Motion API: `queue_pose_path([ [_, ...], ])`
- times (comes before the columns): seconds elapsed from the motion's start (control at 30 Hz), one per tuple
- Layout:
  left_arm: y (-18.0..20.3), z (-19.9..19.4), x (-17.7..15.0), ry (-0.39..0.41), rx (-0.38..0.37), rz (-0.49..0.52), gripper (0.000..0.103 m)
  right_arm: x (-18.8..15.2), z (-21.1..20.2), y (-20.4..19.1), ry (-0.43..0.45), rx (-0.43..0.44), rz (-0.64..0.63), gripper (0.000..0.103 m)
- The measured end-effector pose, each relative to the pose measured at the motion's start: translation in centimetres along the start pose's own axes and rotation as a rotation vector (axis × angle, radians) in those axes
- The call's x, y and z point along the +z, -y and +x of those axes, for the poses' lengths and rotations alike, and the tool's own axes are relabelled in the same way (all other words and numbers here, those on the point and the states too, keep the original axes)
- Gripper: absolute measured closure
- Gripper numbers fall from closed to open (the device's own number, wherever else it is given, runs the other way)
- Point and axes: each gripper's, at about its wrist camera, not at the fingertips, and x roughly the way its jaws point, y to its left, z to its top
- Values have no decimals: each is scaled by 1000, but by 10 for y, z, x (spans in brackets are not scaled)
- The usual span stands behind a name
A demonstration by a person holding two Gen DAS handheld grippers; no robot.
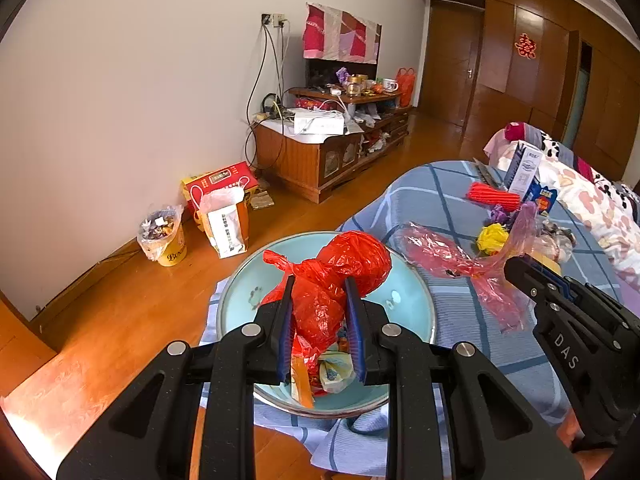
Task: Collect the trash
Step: 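Carry both held bags over the teal bucket and open both tools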
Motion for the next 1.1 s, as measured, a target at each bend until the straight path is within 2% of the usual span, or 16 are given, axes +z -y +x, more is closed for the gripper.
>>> queue_pose_path([
  [0.8,-5,55,-7,-116,52,-3,79,-10,68,-19,-170,46,-53,94],
  [0.9,-6,59,-8,-128,59,-6,78,-12,76,-19,-204,82,-51,89],
  [0.97,-6,61,-9,-137,61,-8,75,-12,77,-18,-213,102,-39,74],
  [1.0,-6,61,-9,-139,62,-7,75,-12,77,-17,-214,112,-32,71],
  [1.1,-6,60,-10,-137,67,0,71,-12,72,-14,-198,114,-21,69],
])
